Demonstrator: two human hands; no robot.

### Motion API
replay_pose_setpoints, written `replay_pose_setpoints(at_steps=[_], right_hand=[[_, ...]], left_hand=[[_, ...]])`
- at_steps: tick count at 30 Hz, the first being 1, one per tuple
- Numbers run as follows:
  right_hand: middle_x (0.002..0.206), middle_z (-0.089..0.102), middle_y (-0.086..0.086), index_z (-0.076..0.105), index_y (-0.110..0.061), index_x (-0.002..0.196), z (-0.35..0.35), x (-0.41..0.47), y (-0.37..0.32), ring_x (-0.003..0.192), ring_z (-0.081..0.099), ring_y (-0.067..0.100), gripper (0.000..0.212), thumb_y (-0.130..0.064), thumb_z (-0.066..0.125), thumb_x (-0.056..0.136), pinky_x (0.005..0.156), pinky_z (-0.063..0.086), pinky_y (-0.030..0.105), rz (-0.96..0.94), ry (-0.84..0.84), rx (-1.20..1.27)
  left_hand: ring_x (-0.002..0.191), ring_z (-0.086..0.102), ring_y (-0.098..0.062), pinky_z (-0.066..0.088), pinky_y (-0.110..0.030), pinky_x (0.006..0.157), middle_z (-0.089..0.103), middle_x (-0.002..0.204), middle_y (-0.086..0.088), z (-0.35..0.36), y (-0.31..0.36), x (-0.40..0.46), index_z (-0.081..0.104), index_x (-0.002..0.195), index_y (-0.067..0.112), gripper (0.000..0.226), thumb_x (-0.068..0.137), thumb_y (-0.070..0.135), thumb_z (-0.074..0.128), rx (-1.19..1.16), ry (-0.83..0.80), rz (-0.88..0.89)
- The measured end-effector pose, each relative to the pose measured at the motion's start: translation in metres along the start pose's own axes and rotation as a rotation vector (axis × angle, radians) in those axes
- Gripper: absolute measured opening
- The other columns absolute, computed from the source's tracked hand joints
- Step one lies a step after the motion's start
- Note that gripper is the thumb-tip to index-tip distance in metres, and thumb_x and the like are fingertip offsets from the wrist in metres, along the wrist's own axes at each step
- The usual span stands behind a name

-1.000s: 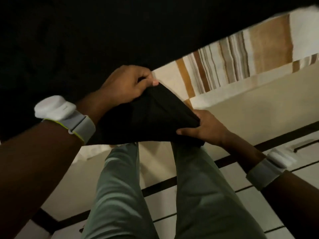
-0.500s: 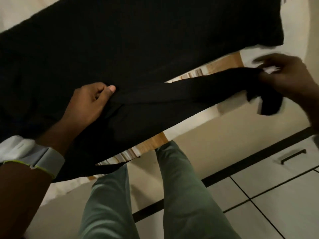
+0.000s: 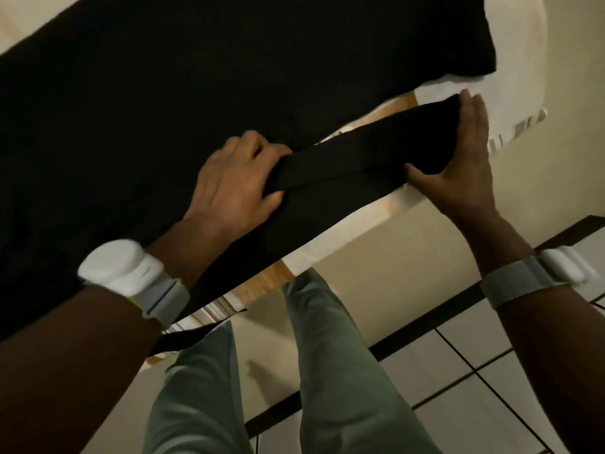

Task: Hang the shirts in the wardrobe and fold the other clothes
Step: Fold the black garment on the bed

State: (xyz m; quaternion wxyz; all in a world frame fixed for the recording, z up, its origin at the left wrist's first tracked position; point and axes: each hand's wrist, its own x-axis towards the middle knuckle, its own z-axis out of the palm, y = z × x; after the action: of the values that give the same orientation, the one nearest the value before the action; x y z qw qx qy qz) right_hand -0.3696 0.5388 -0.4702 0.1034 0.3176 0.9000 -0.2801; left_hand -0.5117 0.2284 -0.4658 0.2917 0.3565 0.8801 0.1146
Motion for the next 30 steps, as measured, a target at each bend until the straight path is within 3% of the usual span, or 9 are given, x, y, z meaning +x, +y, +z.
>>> replay_pose_setpoints(at_steps=[4,6,9,11,14,18,24,27,30], right_hand=[[0.131,0.064,0.007,0.066,-0.019,0.128,-0.008,0.004,0.01,0.12,0.058,0.008,0.036,-0.027,0.067,0.093,0.104,0.052,0.031,-0.035,0.195,0.148],[0.118,0.071,0.007,0.075,-0.02,0.107,-0.021,0.012,0.017,0.11,0.065,0.005,0.016,-0.029,0.069,0.095,0.094,0.056,0.027,0.019,0.193,0.313],[0.086,0.071,0.014,0.073,0.004,0.094,-0.049,0.016,0.027,0.072,0.066,0.024,0.053,-0.049,0.065,0.097,0.069,0.054,0.036,0.126,0.106,0.585],[0.066,0.068,0.004,0.068,-0.004,0.08,-0.062,0.018,0.028,0.053,0.061,0.022,0.052,-0.053,0.061,0.097,0.055,0.05,0.032,0.217,0.038,0.699],[0.071,0.069,0.001,0.064,-0.014,0.078,-0.068,0.026,0.037,0.066,0.071,0.021,0.038,-0.047,0.067,0.096,0.061,0.06,0.035,0.347,0.109,0.676],[0.078,0.061,-0.014,0.064,-0.021,0.092,-0.065,0.036,0.046,0.072,0.057,0.002,0.037,-0.057,0.06,0.087,0.08,0.054,0.038,0.362,0.41,0.306],[0.128,0.062,-0.002,0.052,-0.031,0.137,-0.027,0.045,-0.016,0.109,0.061,0.015,0.082,-0.074,0.077,0.071,0.091,0.053,0.035,0.204,-0.002,0.087],[0.109,0.061,0.0,0.057,-0.018,0.124,-0.02,0.052,-0.032,0.096,0.059,0.018,0.066,-0.053,0.084,0.075,0.085,0.051,0.037,0.219,-0.131,-0.064],[0.076,0.061,0.008,0.071,-0.004,0.092,-0.03,0.061,-0.026,0.069,0.061,0.017,0.032,-0.035,0.078,0.084,0.07,0.052,0.035,0.258,-0.132,0.121]], left_hand=[[0.108,0.056,-0.018,0.046,-0.035,0.081,0.053,0.127,0.002,-0.005,0.022,0.04,0.057,0.14,0.035,0.045,0.096,0.037,0.061,-0.066,-0.004,0.115],[0.101,0.06,-0.01,0.05,-0.034,0.082,0.06,0.12,0.008,-0.011,0.031,0.055,0.063,0.134,0.037,0.034,0.101,0.032,0.056,-0.208,-0.049,0.136],[0.078,0.064,-0.002,0.055,-0.03,0.073,0.067,0.097,0.012,-0.02,0.041,0.076,0.065,0.116,0.04,0.019,0.105,0.029,0.053,-0.437,-0.104,-0.006],[0.069,0.062,-0.002,0.049,-0.026,0.064,0.066,0.088,0.009,-0.026,0.035,0.084,0.065,0.109,0.033,0.016,0.108,0.03,0.05,-0.614,-0.13,-0.141],[0.066,0.055,-0.015,0.042,-0.031,0.064,0.059,0.083,-0.006,-0.03,0.028,0.09,0.064,0.102,0.01,0.028,0.11,0.03,0.047,-0.782,-0.097,-0.292],[0.07,0.055,-0.023,0.047,-0.037,0.068,0.061,0.089,-0.011,-0.037,0.031,0.093,0.062,0.094,0.012,0.037,0.107,0.043,0.049,-0.797,-0.133,-0.401],[0.102,0.064,-0.012,0.054,-0.038,0.088,0.065,0.114,0.01,-0.036,0.063,0.109,0.06,0.126,0.033,0.041,0.09,0.048,0.074,-0.376,-0.075,-0.073],[0.105,0.064,-0.014,0.055,-0.043,0.088,0.065,0.119,0.01,-0.032,0.082,0.13,0.056,0.126,0.039,0.043,0.088,0.043,0.076,-0.204,-0.075,0.108],[0.097,0.062,-0.011,0.048,-0.035,0.079,0.062,0.106,0.014,-0.033,0.1,0.157,0.062,0.114,0.039,0.024,0.092,0.04,0.071,-0.107,-0.154,0.206]])
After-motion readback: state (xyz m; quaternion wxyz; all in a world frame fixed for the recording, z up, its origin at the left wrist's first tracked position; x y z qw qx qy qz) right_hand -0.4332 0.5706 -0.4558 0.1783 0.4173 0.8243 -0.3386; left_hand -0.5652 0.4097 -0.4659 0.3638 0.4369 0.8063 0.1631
